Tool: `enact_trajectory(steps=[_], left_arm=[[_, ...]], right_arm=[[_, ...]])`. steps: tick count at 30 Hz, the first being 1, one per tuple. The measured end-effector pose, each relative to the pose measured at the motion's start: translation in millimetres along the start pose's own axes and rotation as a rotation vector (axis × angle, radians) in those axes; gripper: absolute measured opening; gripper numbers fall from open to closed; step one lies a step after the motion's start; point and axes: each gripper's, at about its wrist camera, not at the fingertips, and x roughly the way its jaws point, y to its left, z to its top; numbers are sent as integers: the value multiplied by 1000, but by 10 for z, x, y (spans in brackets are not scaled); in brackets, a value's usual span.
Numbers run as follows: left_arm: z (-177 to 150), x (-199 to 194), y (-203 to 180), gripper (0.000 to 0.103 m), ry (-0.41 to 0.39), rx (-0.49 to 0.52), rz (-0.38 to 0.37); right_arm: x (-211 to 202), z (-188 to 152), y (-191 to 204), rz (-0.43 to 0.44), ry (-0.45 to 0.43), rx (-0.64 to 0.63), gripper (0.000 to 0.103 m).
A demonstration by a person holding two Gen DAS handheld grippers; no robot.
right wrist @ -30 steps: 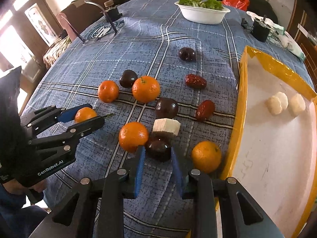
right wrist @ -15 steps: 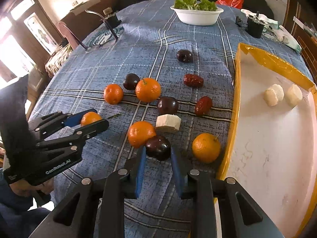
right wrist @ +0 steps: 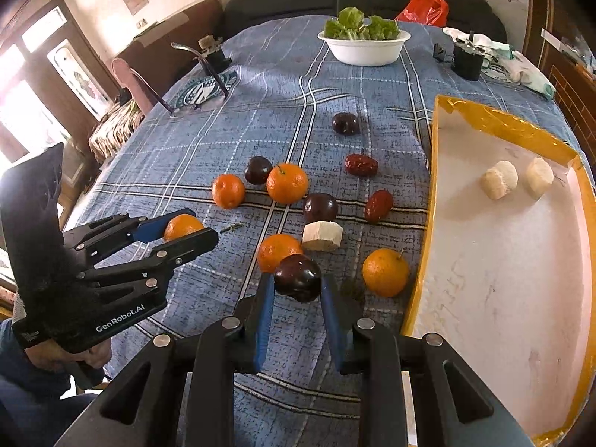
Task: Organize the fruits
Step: 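Grasp a dark plum with the right tool while the left tool holds the orange, then lower the plum into the tray with the right tool while the left tool releases the orange there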
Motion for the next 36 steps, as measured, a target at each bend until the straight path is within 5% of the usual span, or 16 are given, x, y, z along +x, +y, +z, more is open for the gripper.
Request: enact_trajectory(steps=[19,36], left_arm=[[361,-67,-471,34,-33,103,-72],[801,207,-1502,34,0,240,-220]], right_arm=[[-438,-64,-427,0,-88,152,28],[-840,-225,-1290,-50,-154,347,28]])
